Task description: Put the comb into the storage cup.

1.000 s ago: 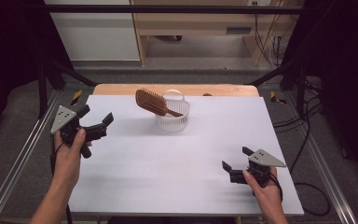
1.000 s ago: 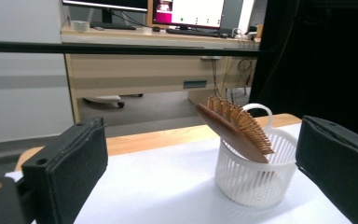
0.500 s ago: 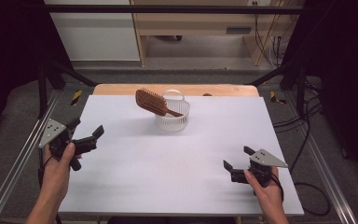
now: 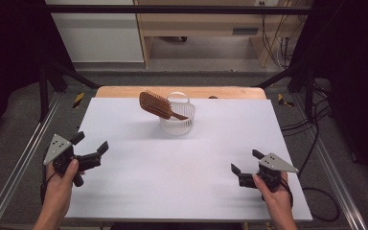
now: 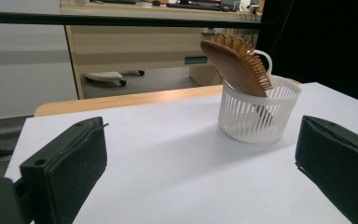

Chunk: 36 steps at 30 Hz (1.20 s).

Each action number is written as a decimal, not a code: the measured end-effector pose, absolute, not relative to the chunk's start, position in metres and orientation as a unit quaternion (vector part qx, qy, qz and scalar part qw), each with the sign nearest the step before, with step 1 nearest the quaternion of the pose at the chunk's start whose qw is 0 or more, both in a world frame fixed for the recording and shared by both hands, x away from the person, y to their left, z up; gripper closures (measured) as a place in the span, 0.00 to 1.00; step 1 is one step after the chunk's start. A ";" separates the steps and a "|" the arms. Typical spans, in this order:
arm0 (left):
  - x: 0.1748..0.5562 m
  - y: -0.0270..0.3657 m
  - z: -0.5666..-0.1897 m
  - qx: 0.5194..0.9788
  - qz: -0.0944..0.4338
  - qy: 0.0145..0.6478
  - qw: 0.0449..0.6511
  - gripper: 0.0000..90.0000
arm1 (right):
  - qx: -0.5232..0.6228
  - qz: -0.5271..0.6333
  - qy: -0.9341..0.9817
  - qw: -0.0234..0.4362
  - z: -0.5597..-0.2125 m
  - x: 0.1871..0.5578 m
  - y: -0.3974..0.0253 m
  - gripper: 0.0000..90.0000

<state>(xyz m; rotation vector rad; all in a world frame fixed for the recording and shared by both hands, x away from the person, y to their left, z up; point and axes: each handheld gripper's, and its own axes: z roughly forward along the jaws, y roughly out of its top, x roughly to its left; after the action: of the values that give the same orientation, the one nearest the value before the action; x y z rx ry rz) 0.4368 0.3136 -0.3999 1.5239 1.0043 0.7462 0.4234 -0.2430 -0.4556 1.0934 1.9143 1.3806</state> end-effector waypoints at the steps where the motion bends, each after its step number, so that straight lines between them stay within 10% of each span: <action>1: 0.435 0.313 -0.402 0.643 0.317 0.425 0.553 0.02 | 0.405 0.512 0.709 0.267 -0.456 0.424 -0.243 0.04; 36: 0.423 0.288 -0.439 0.666 0.296 0.409 0.549 0.03 | 0.402 0.513 0.711 0.264 -0.457 0.425 -0.244 0.04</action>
<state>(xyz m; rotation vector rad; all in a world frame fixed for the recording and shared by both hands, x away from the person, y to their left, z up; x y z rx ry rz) 0.4233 0.2877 -0.4393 1.5777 0.9689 0.7007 0.4248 -0.2438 -0.4568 1.0876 1.9223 1.3873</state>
